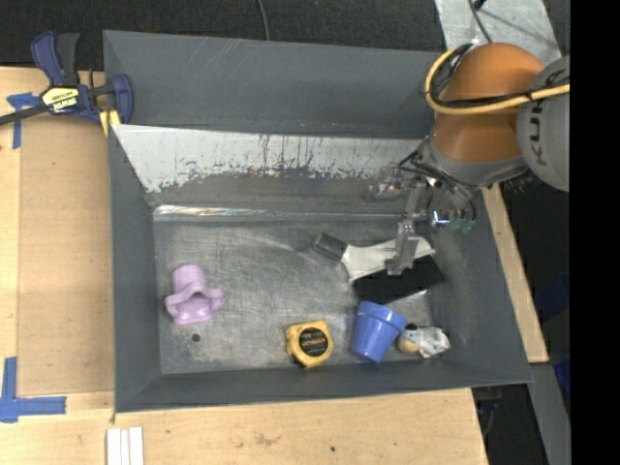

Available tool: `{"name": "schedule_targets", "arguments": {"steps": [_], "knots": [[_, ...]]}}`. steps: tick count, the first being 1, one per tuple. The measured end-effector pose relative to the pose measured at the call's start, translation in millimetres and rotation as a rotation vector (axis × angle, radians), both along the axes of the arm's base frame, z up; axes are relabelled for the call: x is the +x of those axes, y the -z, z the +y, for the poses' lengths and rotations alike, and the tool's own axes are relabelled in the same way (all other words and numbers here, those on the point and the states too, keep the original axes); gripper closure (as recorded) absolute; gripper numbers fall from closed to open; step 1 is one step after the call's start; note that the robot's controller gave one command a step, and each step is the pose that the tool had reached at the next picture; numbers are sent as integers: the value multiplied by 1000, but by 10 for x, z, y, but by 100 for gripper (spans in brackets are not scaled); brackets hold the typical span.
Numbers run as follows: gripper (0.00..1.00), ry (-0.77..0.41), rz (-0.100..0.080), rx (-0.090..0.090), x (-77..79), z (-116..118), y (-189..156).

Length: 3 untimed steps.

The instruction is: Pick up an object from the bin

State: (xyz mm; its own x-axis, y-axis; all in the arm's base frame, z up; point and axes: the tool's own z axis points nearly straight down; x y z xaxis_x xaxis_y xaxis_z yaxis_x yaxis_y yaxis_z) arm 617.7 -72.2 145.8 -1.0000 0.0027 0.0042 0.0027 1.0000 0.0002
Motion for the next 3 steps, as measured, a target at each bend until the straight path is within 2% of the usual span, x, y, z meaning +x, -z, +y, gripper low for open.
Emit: {"name": "schedule_targets", "arguments": {"steps": [1,2,3], "knots": [[0,-1,-7,-1,17,1,-46],[100,-102,3,-3,7,153,659],[100,-102,3,-3,7,153,659]]}}
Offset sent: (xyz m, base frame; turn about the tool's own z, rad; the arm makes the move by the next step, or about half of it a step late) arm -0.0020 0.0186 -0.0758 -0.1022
